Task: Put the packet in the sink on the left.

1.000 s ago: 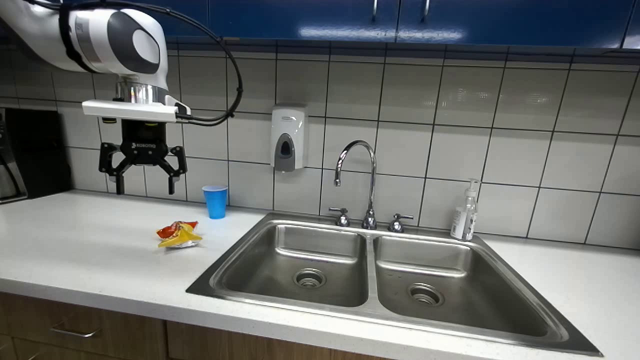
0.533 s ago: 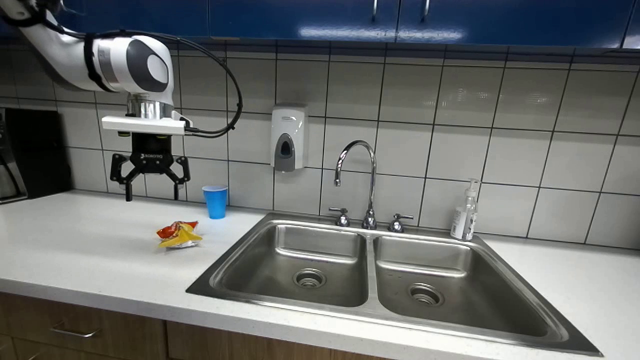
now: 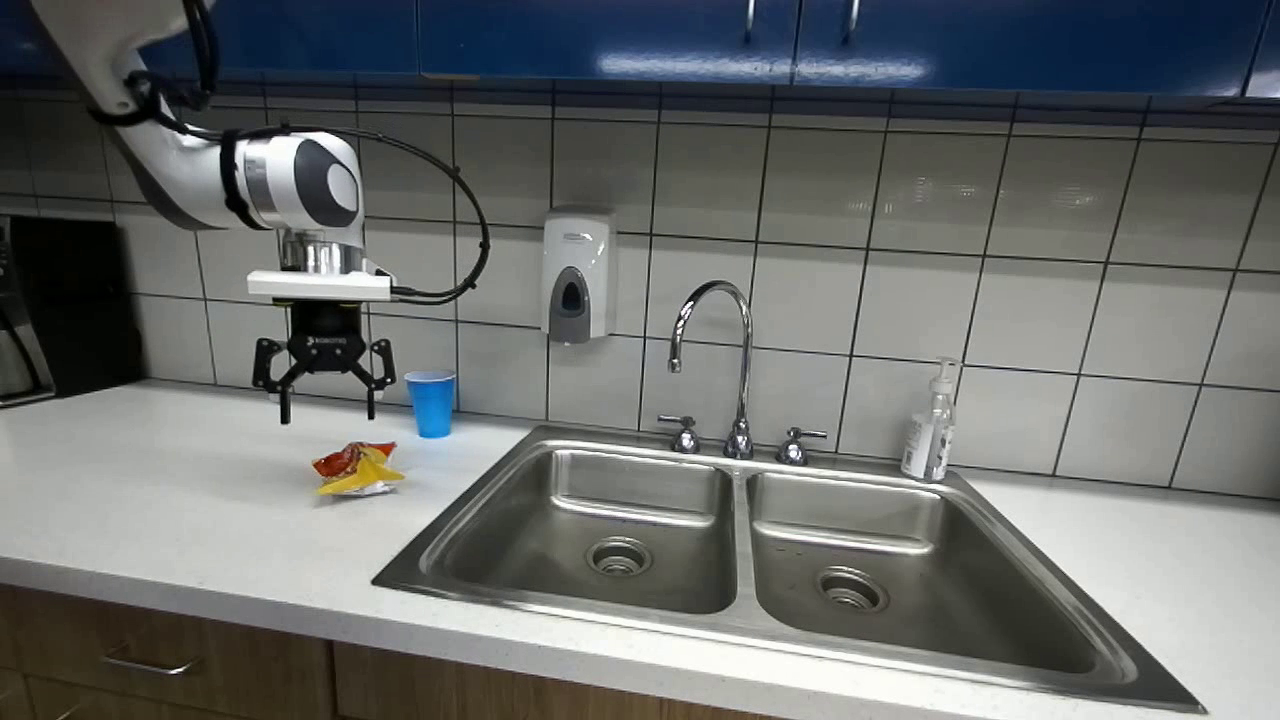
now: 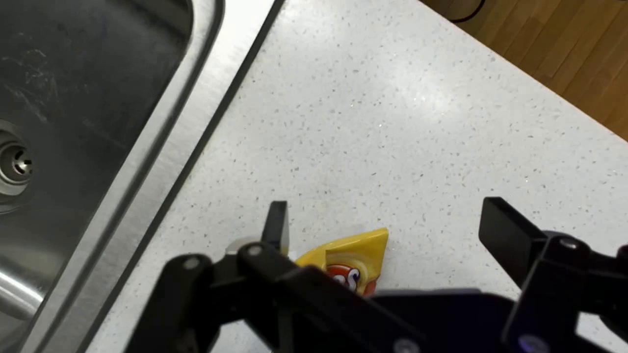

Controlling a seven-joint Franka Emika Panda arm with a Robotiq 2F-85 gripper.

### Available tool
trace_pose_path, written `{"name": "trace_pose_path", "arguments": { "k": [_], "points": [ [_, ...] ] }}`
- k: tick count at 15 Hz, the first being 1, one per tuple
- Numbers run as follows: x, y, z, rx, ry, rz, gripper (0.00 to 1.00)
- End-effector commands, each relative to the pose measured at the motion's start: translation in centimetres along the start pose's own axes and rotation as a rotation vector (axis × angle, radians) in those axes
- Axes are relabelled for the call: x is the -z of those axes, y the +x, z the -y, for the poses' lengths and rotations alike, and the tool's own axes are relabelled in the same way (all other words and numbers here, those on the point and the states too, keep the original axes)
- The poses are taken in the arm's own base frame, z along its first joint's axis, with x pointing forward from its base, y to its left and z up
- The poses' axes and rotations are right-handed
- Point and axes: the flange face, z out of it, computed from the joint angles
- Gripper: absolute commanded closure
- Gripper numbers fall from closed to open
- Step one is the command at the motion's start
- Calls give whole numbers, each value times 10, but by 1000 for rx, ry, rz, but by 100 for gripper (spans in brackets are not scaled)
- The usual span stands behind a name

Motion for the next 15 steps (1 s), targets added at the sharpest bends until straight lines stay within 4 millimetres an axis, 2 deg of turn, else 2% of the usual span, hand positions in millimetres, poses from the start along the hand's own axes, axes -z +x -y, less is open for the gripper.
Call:
{"name": "trace_pose_path", "arguments": {
  "k": [1, 6, 15],
  "points": [
    [-6, 28, -14, 19, -10, 29, 0],
    [-21, 52, -24, 28, -19, 61, 0],
    [-47, 74, -35, 31, -9, 109, 0]
  ]
}}
